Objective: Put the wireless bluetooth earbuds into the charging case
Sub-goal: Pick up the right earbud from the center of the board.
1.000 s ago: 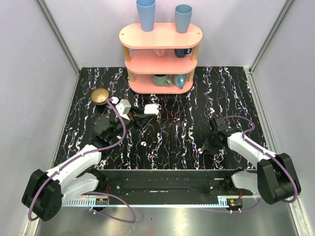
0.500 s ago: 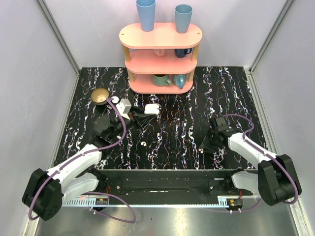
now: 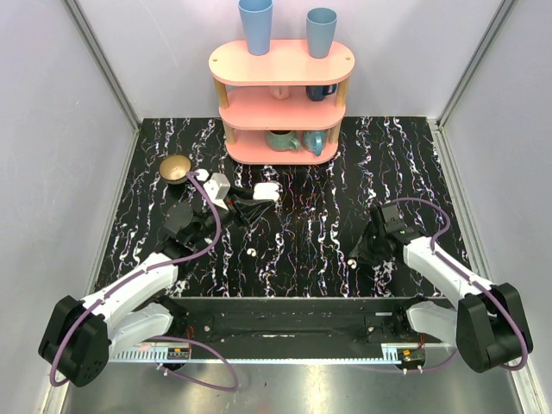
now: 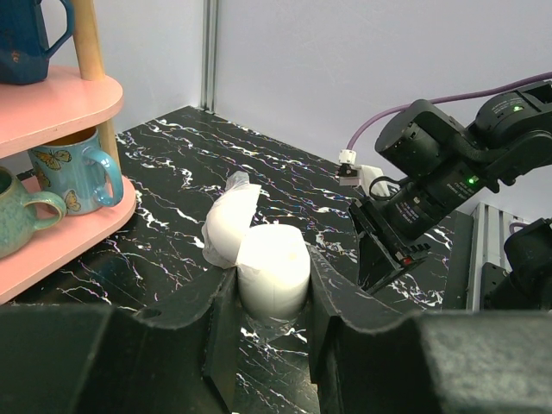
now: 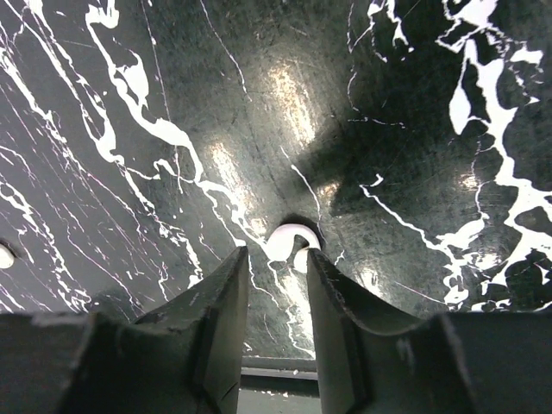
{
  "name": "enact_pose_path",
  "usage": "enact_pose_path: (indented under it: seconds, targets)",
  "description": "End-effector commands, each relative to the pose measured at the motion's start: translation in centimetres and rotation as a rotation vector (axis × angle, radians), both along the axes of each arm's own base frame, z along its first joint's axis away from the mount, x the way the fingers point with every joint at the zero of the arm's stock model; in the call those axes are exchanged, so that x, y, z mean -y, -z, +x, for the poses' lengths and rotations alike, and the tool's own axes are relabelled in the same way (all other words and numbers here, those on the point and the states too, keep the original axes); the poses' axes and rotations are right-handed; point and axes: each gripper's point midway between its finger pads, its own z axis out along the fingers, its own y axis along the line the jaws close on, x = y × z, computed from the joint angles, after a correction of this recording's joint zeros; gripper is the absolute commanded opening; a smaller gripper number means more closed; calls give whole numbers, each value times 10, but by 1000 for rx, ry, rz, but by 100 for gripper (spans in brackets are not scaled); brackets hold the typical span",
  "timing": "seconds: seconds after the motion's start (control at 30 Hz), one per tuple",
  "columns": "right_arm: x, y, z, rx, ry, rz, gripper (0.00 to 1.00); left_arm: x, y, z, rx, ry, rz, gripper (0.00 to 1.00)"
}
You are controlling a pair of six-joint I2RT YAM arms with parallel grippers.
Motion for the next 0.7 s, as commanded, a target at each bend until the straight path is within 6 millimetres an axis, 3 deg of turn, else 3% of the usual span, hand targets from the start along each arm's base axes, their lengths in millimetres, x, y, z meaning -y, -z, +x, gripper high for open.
enact_pose_path:
  seconds: [0.0, 0.2, 0.37, 0.67]
  targets:
    - [13, -4, 9, 35, 47, -70, 39, 0, -36, -5, 92, 16, -49, 0]
    - [13, 12, 1, -59, 53, -82, 38, -1, -35, -5, 93, 15, -46, 0]
    - [6, 11, 5, -35, 18, -51, 38, 0, -35, -4, 86, 15, -46, 0]
    - [-7, 14, -6, -58, -5, 35, 37, 1, -34, -3, 83, 18, -44, 0]
